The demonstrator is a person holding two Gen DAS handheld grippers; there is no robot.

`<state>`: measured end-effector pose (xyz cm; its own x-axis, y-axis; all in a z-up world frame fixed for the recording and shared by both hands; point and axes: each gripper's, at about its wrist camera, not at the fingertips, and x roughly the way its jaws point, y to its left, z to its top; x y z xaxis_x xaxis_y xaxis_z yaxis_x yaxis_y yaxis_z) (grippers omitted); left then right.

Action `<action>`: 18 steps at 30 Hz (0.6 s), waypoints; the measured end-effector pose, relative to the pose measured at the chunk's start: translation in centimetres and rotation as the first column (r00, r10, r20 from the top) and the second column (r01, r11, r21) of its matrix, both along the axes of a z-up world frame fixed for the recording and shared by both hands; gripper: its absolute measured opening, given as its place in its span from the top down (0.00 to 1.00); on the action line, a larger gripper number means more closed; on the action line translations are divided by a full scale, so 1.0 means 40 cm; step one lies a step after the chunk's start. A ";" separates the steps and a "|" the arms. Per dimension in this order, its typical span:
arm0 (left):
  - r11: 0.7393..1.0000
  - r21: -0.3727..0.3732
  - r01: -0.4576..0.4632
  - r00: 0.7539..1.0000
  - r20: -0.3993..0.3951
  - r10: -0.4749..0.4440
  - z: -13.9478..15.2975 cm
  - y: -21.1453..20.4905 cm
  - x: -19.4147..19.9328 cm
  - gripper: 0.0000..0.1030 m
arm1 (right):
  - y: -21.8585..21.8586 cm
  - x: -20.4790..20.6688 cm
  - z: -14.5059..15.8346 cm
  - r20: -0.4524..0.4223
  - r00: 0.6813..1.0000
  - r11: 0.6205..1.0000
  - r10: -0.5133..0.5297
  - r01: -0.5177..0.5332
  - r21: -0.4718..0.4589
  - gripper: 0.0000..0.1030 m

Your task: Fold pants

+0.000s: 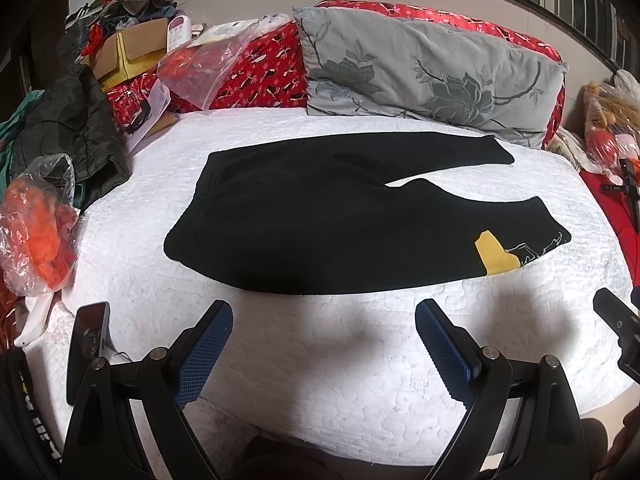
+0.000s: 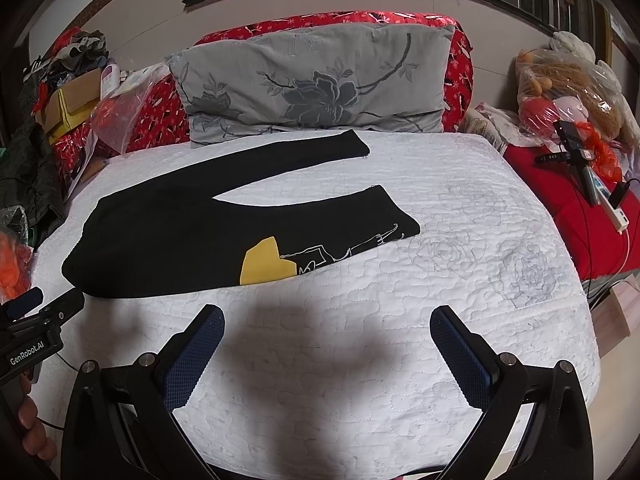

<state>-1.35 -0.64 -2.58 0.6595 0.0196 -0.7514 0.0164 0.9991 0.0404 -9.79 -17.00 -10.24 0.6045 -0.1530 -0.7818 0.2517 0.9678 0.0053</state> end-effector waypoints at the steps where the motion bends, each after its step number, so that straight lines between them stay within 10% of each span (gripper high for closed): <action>1: 1.000 -0.001 0.001 1.000 -0.001 -0.001 0.000 0.000 0.001 0.09 | -0.001 0.001 0.001 -0.001 1.000 1.000 0.000 0.000 0.000 0.00; 18: 1.000 -0.002 -0.001 1.000 -0.029 0.001 -0.012 0.003 0.032 0.09 | -0.006 0.019 -0.011 -0.020 1.000 1.000 -0.002 0.002 0.004 0.00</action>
